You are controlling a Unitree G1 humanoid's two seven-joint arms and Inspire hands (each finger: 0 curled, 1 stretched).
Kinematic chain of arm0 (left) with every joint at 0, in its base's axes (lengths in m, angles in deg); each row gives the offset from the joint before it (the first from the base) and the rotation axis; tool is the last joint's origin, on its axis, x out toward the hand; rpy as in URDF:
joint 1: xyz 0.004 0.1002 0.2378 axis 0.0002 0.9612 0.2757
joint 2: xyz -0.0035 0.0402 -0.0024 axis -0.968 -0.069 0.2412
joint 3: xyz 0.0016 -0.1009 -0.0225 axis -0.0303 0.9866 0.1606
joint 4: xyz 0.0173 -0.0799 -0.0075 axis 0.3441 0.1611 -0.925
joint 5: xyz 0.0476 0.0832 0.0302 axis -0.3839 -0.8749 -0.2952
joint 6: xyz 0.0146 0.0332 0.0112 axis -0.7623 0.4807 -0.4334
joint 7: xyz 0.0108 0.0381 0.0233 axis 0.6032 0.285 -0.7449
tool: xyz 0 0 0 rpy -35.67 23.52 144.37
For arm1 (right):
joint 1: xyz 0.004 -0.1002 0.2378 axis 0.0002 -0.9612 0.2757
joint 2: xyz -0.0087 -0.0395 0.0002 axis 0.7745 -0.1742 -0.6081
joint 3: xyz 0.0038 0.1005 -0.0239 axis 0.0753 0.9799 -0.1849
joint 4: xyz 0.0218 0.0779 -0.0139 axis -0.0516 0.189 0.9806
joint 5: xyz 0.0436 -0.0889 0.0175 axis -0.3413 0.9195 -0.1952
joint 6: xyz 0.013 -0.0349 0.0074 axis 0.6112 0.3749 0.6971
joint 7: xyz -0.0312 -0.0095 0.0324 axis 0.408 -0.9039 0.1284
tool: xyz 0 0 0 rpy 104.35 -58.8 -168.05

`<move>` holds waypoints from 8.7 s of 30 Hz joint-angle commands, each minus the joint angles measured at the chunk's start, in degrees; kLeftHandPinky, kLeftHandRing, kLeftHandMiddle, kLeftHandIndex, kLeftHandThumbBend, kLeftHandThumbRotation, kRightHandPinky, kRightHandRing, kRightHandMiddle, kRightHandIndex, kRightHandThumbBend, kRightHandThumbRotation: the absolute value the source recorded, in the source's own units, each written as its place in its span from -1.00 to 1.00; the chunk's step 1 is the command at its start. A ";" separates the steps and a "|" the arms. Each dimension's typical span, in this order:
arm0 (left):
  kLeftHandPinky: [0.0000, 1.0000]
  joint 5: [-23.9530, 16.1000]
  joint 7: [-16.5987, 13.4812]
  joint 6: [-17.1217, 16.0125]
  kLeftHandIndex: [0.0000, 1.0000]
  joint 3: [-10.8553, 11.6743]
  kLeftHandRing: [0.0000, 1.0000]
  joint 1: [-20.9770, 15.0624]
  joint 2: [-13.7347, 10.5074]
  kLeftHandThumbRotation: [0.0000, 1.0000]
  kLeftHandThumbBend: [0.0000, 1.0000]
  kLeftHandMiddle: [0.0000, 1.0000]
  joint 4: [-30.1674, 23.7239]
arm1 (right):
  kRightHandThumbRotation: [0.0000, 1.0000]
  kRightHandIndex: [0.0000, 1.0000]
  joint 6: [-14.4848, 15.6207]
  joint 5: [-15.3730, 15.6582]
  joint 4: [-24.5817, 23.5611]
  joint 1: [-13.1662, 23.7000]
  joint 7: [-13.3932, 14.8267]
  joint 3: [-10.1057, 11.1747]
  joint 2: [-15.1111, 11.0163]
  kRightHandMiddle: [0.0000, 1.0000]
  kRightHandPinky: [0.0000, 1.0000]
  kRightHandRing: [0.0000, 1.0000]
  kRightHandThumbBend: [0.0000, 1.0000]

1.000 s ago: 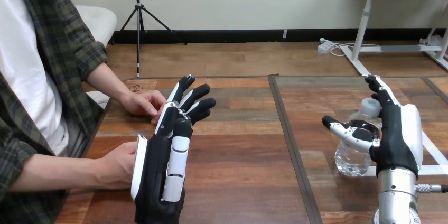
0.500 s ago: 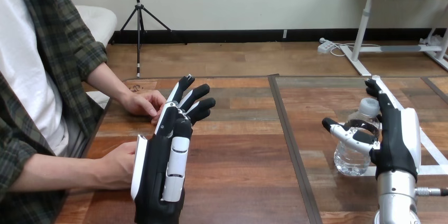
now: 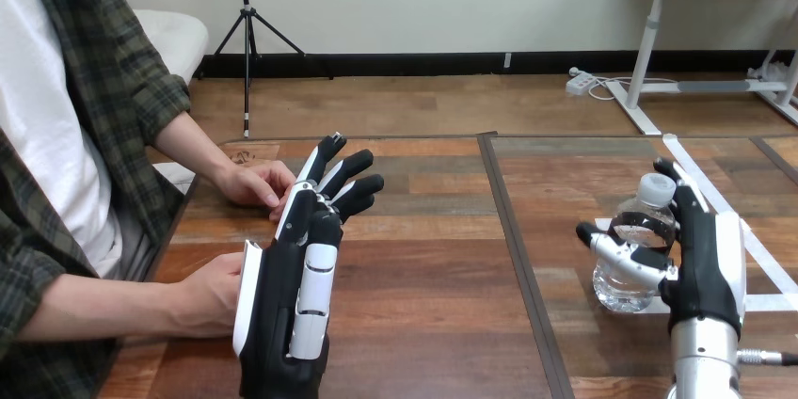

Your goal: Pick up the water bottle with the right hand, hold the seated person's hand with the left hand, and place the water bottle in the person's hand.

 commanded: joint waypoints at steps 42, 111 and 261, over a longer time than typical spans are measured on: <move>0.58 -0.05 -0.65 -0.44 0.79 0.16 0.56 -1.82 2.66 1.00 0.26 0.65 -0.97 | -1.00 0.55 -8.43 -4.36 13.41 10.70 2.48 0.01 2.08 0.55 0.52 0.54 0.42; 0.56 -0.43 -1.16 -1.17 0.80 0.09 0.57 -1.31 2.61 1.00 0.17 0.66 -0.72 | -1.00 -0.01 -15.51 -3.42 20.20 14.41 9.17 -0.28 1.93 -0.04 -0.18 -0.14 0.46; 0.61 -48.50 6.78 38.37 0.63 17.29 0.66 5.89 -26.50 -0.84 0.88 0.67 -36.87 | -1.00 -0.18 -23.30 -0.39 -12.75 0.67 -7.28 -7.11 8.41 -0.16 -0.28 -0.23 0.37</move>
